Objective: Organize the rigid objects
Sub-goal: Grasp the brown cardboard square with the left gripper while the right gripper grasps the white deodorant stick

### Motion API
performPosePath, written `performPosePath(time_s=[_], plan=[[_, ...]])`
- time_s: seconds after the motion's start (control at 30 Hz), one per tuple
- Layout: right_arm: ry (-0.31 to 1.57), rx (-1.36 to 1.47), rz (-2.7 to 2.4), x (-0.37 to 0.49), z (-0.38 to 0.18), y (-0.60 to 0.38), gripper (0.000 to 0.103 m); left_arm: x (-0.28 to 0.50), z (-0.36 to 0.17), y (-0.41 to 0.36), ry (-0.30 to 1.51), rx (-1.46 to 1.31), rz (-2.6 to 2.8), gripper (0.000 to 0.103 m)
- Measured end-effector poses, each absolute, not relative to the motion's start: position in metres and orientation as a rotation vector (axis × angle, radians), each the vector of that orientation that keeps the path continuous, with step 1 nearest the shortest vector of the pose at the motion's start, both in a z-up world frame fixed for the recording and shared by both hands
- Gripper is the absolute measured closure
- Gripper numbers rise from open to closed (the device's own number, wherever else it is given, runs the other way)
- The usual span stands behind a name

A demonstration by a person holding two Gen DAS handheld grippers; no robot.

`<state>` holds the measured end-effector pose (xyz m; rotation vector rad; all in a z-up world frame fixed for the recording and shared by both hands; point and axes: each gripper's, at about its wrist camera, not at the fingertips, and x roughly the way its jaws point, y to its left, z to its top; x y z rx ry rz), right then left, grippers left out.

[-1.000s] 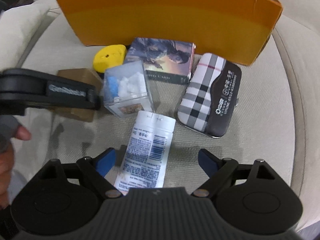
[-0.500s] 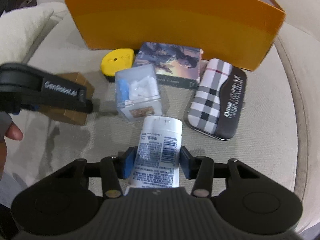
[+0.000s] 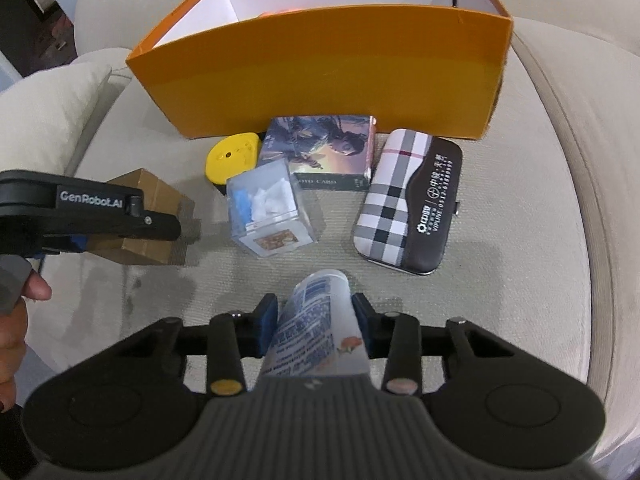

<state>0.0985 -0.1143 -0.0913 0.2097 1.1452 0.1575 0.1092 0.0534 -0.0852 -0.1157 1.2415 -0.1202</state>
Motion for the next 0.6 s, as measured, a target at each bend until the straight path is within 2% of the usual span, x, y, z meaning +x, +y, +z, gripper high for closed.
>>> performPosePath(time_s=[0.33,0.47,0.6], plan=[[1.241,0.123,0.182,0.103,-0.123,-0.102,0.065,0.109,-0.082,0.05,1.254,-0.124,-0.113,0.034],[1.234,0.029,0.188,0.099,-0.128,-0.089,0.066,0.109,-0.083,0.049,1.257,-0.126,-0.113,0.034],[1.228,0.052,0.2,0.099,-0.128,-0.091,0.067,0.109,-0.084,0.051,1.257,-0.129,-0.106,0.034]])
